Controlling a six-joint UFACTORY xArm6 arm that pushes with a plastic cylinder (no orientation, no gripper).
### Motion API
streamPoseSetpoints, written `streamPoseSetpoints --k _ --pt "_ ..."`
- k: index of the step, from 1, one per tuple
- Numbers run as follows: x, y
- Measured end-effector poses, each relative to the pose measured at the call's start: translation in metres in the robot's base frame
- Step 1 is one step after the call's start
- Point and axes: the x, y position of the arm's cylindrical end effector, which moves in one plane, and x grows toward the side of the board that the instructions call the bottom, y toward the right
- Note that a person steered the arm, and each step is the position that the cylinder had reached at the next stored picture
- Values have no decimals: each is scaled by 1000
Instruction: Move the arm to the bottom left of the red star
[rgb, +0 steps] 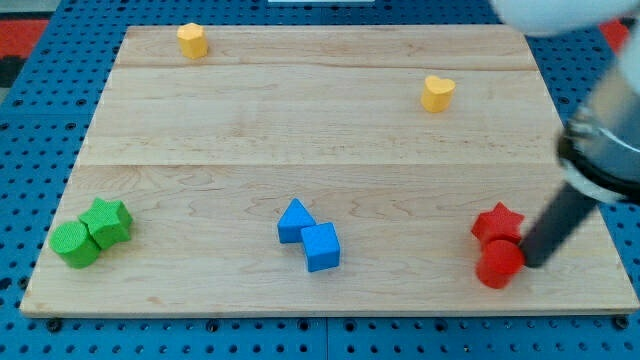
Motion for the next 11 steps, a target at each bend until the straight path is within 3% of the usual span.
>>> streamPoseSetpoints --k 1,2,11 --pt "-8 -81" --pt "-12 -98" --pt "-17 -107"
